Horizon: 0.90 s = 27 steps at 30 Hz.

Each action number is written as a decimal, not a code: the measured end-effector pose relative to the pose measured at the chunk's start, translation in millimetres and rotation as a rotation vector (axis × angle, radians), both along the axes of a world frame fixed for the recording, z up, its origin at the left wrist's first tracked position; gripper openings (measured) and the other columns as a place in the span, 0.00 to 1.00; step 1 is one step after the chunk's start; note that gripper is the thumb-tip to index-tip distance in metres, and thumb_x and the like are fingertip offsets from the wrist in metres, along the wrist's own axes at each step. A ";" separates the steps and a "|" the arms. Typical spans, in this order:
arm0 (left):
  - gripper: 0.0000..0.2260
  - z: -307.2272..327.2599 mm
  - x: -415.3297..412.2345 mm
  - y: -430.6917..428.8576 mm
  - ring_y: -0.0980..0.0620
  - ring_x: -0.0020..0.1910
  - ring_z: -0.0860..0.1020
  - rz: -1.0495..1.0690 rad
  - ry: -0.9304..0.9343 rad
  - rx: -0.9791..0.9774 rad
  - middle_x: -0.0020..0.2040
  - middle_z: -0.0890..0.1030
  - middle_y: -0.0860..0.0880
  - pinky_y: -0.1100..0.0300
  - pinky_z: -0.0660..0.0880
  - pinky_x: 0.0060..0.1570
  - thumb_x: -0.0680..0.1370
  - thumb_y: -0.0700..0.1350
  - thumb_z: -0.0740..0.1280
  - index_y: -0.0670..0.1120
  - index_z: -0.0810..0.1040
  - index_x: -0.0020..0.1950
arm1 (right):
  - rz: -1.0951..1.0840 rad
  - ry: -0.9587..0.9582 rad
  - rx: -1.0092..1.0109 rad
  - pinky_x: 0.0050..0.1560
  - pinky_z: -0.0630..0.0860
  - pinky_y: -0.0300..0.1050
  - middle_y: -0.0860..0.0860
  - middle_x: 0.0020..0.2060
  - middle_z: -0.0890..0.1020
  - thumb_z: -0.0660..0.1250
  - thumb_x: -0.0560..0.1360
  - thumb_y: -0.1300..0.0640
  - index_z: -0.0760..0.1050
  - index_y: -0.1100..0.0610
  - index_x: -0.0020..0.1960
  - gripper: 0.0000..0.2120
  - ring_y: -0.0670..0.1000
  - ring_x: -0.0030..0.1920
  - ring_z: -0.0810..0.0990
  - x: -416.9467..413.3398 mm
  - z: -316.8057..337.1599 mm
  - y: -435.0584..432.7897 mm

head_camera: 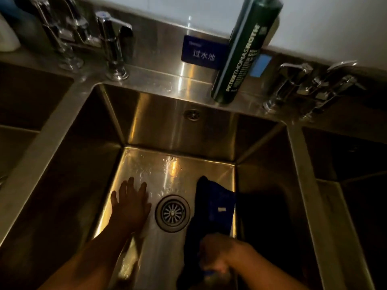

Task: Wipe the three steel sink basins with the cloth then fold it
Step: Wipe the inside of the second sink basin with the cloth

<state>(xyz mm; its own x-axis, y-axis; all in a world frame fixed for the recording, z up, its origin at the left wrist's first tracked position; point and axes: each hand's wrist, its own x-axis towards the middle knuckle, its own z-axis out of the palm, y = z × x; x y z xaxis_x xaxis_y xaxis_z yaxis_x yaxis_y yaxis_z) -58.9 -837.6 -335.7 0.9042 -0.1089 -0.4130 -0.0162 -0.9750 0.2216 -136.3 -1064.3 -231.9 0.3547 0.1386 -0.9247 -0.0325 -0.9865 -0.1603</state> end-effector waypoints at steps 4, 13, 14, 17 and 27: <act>0.30 -26.1 4.0 5.1 0.43 0.77 0.41 -0.037 -0.011 0.011 0.79 0.42 0.44 0.41 0.43 0.73 0.78 0.59 0.54 0.54 0.48 0.78 | -0.264 -0.568 -0.100 0.61 0.71 0.50 0.57 0.66 0.68 0.62 0.77 0.53 0.61 0.54 0.71 0.24 0.58 0.65 0.70 22.3 -53.9 -7.9; 0.33 -57.5 2.7 16.5 0.38 0.76 0.49 -0.092 -0.132 0.071 0.78 0.52 0.39 0.32 0.51 0.68 0.75 0.66 0.39 0.53 0.57 0.76 | -0.118 -0.575 -0.233 0.69 0.32 0.66 0.55 0.71 0.23 0.50 0.68 0.23 0.22 0.47 0.70 0.50 0.59 0.65 0.16 -5.3 -133.5 -26.0; 0.32 -60.5 -1.2 18.8 0.37 0.76 0.52 -0.111 -0.141 0.055 0.77 0.56 0.38 0.31 0.53 0.67 0.77 0.65 0.40 0.52 0.59 0.76 | -0.086 -0.666 -0.251 0.70 0.38 0.67 0.55 0.75 0.31 0.52 0.65 0.22 0.29 0.49 0.74 0.53 0.59 0.68 0.19 -15.8 -131.8 -24.3; 0.30 -72.0 -6.5 24.0 0.37 0.77 0.47 -0.151 -0.172 0.059 0.78 0.51 0.39 0.32 0.49 0.68 0.78 0.64 0.43 0.51 0.58 0.76 | -0.059 -0.803 -0.230 0.62 0.63 0.71 0.58 0.74 0.64 0.58 0.58 0.20 0.53 0.51 0.77 0.56 0.59 0.76 0.48 -50.6 -131.3 -23.1; 0.30 -76.4 -5.9 26.6 0.41 0.77 0.45 -0.101 -0.160 0.059 0.79 0.48 0.44 0.38 0.43 0.71 0.77 0.66 0.41 0.56 0.53 0.77 | 0.048 -0.970 -0.255 0.59 0.69 0.71 0.58 0.69 0.69 0.66 0.71 0.37 0.70 0.45 0.66 0.26 0.60 0.69 0.68 -65.8 -154.6 -30.1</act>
